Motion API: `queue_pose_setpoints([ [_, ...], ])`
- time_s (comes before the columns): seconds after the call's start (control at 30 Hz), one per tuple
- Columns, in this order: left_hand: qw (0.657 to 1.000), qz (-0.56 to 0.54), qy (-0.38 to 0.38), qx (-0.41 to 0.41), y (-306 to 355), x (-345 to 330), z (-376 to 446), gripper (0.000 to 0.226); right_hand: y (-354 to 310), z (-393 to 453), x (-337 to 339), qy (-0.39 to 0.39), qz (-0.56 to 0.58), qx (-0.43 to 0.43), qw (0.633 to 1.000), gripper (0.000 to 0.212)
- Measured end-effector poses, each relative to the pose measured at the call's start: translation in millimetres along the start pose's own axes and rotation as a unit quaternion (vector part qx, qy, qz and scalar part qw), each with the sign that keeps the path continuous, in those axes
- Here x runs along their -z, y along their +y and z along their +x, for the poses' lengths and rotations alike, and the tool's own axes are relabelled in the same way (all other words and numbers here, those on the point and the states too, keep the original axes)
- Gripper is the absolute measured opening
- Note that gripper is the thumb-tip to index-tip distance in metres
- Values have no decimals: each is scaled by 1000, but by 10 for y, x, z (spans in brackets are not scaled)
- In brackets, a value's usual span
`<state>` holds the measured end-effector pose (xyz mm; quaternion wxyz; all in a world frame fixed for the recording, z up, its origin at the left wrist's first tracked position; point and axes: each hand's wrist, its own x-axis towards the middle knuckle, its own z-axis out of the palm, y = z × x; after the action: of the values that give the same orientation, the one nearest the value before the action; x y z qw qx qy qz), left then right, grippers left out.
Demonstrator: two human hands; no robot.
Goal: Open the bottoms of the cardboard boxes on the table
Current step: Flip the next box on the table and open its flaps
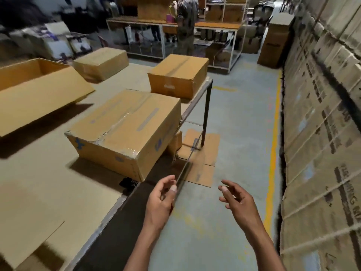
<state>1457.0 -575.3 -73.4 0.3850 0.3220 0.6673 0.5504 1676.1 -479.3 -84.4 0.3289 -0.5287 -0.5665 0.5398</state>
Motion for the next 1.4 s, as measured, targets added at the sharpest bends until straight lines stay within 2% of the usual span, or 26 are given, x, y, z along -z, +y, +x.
queue_pose_setpoints([
  [0.13,998,-9,58,-12,246,-373,361,32,-374,920,251,-54,4,13,998,19],
  [0.23,994,-4,111,-11,333,-469,527,32,-570,1502,193,-103,-5,22,994,19],
  [0.33,980,23,195,-18,377,-424,713,40,-758,1995,-43,-166,-8,36,985,19],
  [0.63,914,21,404,-42,464,48,1562,37,-1151,3082,-982,-324,-69,99,938,25],
  [0.77,902,31,430,-27,600,309,1873,22,-1392,3575,-1334,-338,-75,128,929,21],
  [0.97,868,100,485,-28,700,633,2179,20,-1803,4135,-1916,-379,-105,221,893,21],
  [1.13,822,140,550,50,523,833,2410,19,-2075,4752,-2439,-403,-180,286,850,28],
  [1.2,805,139,568,100,435,908,2468,28,-2131,5077,-2687,-398,-236,291,837,37],
  [1.27,790,151,574,155,407,961,2521,54,-2159,5388,-2904,-395,-306,279,820,47],
  [1.33,797,117,565,181,428,982,2604,73,-2160,5626,-3050,-427,-341,246,800,57],
  [1.4,810,67,548,197,445,1014,2675,77,-2149,5743,-3090,-474,-343,193,788,60],
])
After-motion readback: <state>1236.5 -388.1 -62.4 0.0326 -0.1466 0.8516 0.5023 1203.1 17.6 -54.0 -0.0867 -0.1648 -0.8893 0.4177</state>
